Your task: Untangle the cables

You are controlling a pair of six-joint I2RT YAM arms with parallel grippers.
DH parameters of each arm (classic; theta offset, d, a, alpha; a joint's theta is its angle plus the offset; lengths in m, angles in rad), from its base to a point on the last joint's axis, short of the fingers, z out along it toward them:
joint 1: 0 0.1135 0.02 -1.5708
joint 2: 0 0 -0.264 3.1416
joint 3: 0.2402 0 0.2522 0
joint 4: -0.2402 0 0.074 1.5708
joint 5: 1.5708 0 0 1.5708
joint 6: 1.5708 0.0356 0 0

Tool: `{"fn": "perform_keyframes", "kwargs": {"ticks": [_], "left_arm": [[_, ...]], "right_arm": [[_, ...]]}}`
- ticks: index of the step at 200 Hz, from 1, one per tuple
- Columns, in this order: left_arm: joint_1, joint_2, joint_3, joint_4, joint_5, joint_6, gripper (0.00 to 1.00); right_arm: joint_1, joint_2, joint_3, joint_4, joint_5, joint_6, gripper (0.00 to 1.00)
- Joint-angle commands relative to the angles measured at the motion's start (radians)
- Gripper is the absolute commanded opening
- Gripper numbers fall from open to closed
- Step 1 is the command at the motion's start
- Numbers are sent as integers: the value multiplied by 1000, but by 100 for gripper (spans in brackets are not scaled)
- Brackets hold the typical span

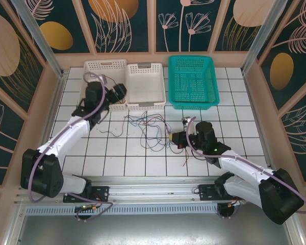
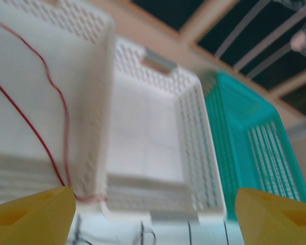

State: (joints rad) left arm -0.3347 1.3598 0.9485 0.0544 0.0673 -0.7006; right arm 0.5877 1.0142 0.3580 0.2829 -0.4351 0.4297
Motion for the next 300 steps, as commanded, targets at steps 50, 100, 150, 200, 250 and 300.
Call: {"fn": "perform_keyframes", "kwargs": {"ticks": [50,100,150,200,250,300], "left_arm": [[-189,-146,-283,203,138,-158,82],[-213,-222,-405,281,176,-143,82],[-225,-257,-504,363,260,-112,77],[-229,-252,-562,417,302,-100,73],[-230,-210,-562,446,333,-83,68],[-231,-198,-547,386,300,-21,68]], "right_arm": [[30,-25,36,101,-132,-43,0],[32,-29,48,101,-140,-43,0],[30,-45,47,119,-179,-25,0],[30,-50,48,154,-240,-6,0],[30,-42,55,173,-297,10,0],[26,-42,64,173,-346,13,0]]}}
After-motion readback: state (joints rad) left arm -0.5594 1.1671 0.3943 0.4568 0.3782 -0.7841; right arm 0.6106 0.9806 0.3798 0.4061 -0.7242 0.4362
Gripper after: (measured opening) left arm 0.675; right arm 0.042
